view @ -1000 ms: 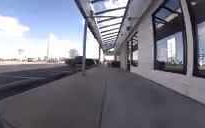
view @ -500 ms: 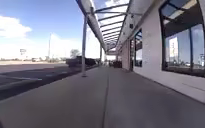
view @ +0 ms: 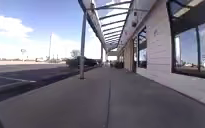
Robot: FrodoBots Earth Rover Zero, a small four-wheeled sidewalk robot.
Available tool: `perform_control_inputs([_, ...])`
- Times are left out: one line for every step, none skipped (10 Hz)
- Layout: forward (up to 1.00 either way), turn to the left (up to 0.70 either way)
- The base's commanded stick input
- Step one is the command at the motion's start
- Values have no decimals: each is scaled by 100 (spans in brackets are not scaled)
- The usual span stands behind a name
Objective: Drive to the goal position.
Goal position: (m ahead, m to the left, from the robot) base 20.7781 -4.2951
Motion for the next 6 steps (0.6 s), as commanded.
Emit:
perform_control_inputs([85, 0])
perform_control_inputs([85, 0])
perform_control_inputs([85, 0])
perform_control_inputs([85, -11])
perform_control_inputs([85, -27])
perform_control_inputs([85, -27])
